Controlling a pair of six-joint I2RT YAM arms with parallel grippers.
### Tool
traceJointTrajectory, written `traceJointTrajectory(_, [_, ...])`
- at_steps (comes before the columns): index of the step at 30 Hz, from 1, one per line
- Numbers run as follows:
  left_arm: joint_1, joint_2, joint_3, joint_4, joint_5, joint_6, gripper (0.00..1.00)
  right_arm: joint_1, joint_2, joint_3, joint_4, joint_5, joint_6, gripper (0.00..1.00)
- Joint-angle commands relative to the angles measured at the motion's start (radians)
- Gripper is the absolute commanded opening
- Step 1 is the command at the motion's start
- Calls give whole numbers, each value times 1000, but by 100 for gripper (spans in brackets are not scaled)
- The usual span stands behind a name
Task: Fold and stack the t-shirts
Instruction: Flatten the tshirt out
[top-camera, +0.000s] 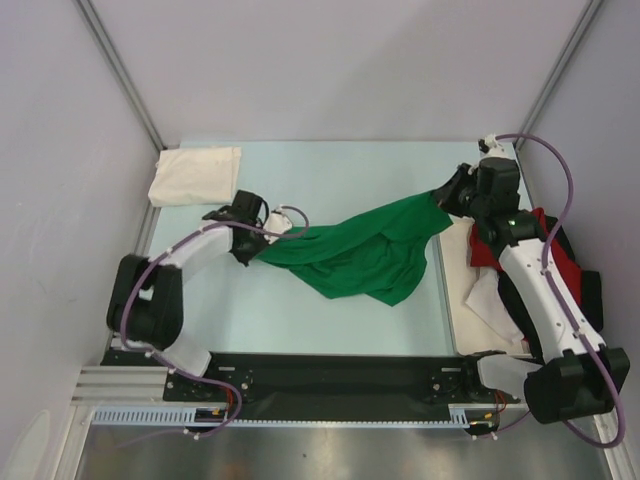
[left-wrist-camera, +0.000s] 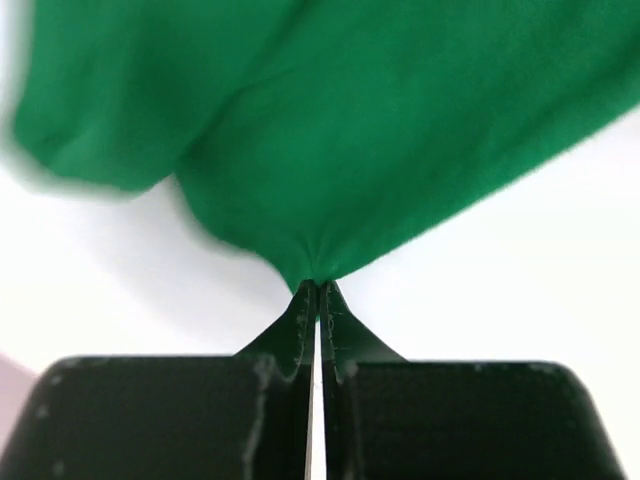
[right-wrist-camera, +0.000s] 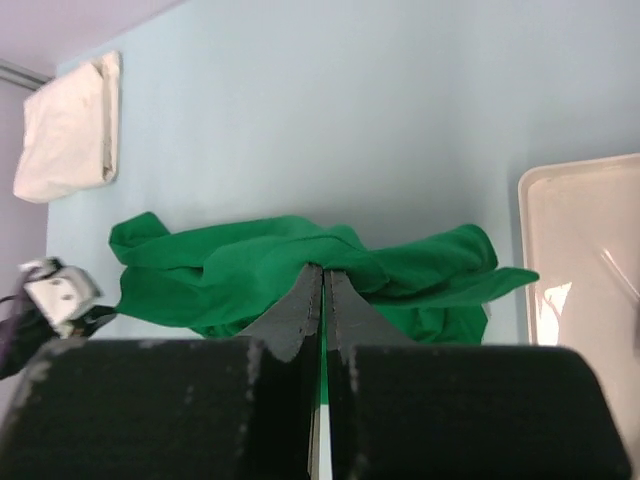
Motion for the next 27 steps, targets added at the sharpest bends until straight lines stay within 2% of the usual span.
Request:
traceJointTrajectory(1, [51, -239, 134, -117, 35, -85, 0, -12, -116, 113, -69, -7, -38, 0])
traceJointTrajectory(4, [91, -414, 249, -248, 66, -122, 0, -10, -220, 192, -140, -5, -47, 0])
traceJointTrajectory(9, [114, -633, 452, -398, 3, -149, 0, -10, -370, 320, -247, -7, -39, 0])
traceJointTrajectory(14, [132, -663, 648, -473, -54, -177, 0, -10, -409, 400, -269, -30, -7, 0])
traceJointTrajectory(18, [137, -614, 667, -406, -68, -160, 0, -10, -334, 393, -188, -51, 14, 0])
traceJointTrajectory(19, [135, -597, 665, -386, -66, -153, 0, -10, -274, 391, -163, -57, 15, 0])
traceJointTrajectory(23, [140, -403, 714, -273, -95, -149, 0, -19, -89, 419, -4, -67, 31, 0])
traceJointTrajectory(25, [155, -313, 771, -245, -111, -157, 0, -45, 17, 515, 46, -85, 54, 0])
traceJointTrajectory(27, [180, -174, 912, -254, -111, -174, 0, -67, 164, 640, 81, -102, 82, 0])
